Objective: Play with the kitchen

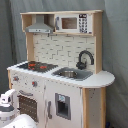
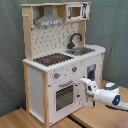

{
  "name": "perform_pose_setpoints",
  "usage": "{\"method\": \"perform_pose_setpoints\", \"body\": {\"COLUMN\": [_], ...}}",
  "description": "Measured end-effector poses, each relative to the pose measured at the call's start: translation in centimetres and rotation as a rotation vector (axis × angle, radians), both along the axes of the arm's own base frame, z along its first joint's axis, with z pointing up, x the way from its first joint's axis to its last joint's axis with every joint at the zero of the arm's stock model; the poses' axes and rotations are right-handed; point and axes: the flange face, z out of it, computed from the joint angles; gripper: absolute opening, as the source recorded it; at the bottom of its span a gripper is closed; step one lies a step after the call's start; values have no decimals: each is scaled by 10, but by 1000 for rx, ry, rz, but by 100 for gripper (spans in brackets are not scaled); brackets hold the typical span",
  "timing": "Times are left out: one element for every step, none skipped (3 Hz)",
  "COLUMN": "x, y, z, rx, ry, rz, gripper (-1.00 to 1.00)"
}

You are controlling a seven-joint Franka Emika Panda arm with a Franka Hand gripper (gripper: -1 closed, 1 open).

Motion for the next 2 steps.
{"method": "perform_pose_setpoints", "body": {"x": [13,33], "y": [-5,-15], "z": [0,-3], "rx": [-15,-29], "ry": [9,19], "rz": [40,51], "gripper": [100,100]}}
